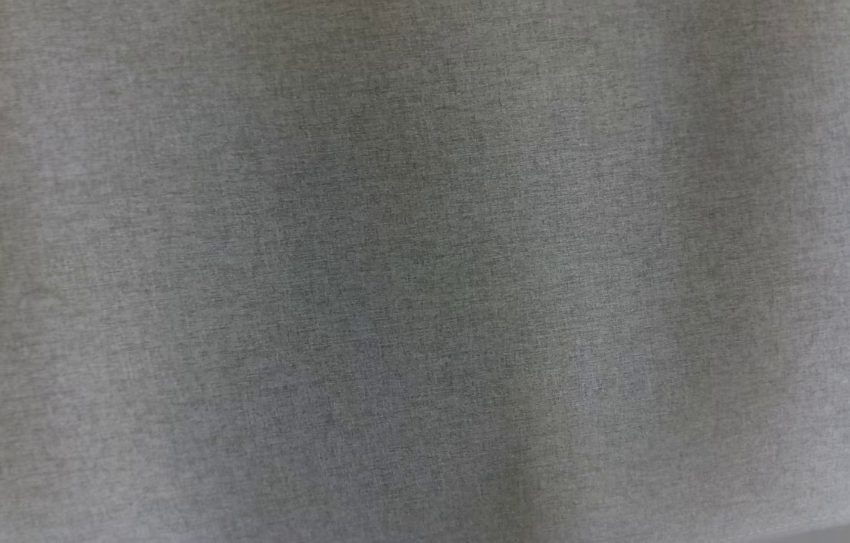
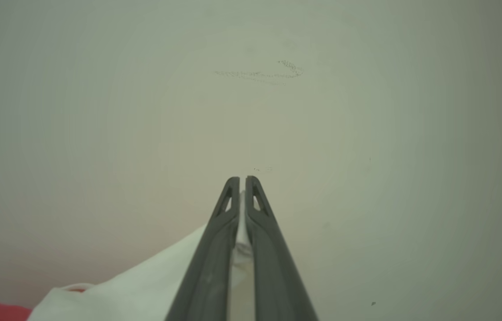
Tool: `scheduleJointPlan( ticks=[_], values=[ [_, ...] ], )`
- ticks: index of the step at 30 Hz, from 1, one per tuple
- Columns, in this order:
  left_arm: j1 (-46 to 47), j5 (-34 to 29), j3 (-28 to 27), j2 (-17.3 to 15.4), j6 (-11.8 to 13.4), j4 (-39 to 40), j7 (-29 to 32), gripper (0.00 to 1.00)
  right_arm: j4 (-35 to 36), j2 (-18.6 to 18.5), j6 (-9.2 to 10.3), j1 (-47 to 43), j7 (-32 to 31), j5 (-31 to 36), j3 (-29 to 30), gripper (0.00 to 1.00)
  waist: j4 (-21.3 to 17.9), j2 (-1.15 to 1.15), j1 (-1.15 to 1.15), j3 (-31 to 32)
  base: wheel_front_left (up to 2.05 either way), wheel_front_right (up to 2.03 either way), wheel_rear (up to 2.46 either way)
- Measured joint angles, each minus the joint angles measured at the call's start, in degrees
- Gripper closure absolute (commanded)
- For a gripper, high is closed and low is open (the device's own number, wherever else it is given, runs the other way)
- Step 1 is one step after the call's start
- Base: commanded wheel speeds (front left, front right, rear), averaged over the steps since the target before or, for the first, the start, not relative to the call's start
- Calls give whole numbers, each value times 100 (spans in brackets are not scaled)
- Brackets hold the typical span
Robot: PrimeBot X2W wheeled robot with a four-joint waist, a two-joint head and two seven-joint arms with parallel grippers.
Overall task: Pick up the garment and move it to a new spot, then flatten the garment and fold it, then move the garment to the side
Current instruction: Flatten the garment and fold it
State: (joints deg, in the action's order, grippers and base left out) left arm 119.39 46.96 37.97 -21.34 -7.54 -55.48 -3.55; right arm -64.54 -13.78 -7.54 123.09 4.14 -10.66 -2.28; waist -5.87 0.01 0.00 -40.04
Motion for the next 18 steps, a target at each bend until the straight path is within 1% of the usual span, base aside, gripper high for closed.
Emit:
scheduleJointPlan(
  ticks=[8, 12, 15, 18],
  values=[
    [118, 215, 342, -75, 0, -145, -78, 100, -283, -65, 0, 143, 192, -33, -81, 100, -82, -1, 0, -54, 0, 0, 0],
    [145, 313, 622, -118, -1, -157, -214, 100, -401, -26, 0, 173, 334, -91, -220, 100, -142, 0, 0, -47, 0, 0, 0],
    [0, 419, 800, -225, 0, -27, -314, 100, -382, 37, 0, 23, 457, -190, -378, 100, -161, -1, 0, 11, 0, 0, 0],
    [-361, 643, 945, -357, -1, 169, -456, 100, -254, 151, 0, -339, 572, -438, -608, 100, -169, -1, 0, 121, 0, 0, 0]
  ],
)
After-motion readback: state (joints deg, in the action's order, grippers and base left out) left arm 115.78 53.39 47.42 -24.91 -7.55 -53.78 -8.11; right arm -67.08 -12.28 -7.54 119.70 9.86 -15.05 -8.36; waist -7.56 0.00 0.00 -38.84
